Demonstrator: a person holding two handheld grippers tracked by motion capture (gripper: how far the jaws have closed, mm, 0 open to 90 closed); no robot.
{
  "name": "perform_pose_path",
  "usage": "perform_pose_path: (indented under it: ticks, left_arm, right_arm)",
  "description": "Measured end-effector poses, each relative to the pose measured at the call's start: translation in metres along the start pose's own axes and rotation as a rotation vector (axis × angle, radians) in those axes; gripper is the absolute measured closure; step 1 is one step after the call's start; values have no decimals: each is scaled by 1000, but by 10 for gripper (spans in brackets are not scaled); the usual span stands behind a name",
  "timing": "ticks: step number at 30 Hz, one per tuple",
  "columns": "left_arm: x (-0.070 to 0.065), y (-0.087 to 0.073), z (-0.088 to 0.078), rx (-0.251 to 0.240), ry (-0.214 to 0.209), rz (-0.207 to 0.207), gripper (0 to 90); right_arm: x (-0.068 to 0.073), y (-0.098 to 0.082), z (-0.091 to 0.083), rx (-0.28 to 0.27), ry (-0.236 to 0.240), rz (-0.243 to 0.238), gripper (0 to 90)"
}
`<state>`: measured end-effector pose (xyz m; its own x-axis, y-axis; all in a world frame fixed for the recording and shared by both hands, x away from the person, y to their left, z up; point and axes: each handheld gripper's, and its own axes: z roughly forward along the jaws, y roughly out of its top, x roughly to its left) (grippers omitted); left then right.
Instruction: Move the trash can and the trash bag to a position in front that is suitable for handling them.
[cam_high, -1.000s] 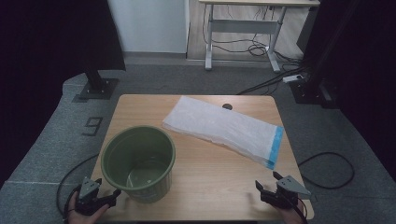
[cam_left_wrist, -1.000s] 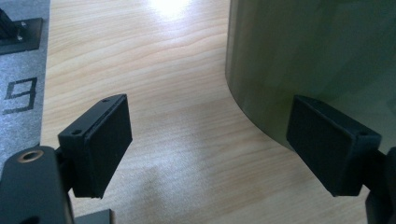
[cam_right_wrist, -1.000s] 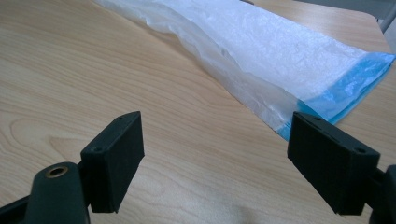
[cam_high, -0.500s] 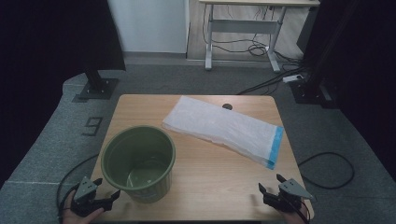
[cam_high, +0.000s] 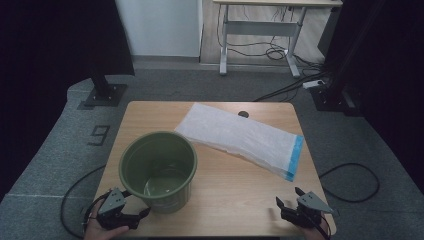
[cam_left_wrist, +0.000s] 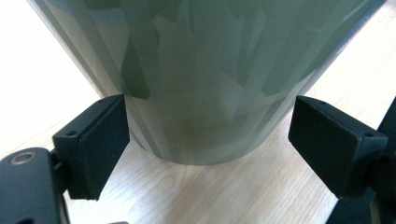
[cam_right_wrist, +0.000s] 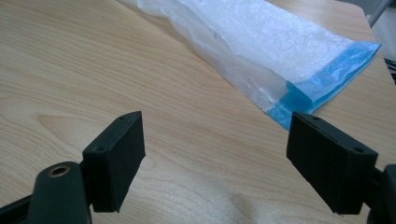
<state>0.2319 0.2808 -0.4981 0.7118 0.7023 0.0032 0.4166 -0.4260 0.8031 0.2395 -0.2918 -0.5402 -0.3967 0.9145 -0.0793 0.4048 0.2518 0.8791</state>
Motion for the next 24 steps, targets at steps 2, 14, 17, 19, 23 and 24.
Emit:
perform_pose_path:
  ticks: [2,14,17,19,23,24]
  left_arm:
    - [-2,5,6,14,3,7,121]
    - [-10,32,53,50,-28,13,124]
    - [-15,44,66,65,-27,16,126]
    - [-18,53,75,75,-26,24,131]
    - [-22,68,93,84,-25,25,135]
    - [-23,71,97,83,-28,24,138]
  right_arm:
    - [0,0,0,0,1,2,187]
    - [1,1,4,5,22,7,186]
    - [1,2,4,-1,26,10,186]
    - [0,2,3,-8,31,18,186]
    - [0,3,3,-15,35,31,186]
    - [-1,3,3,-16,35,40,186]
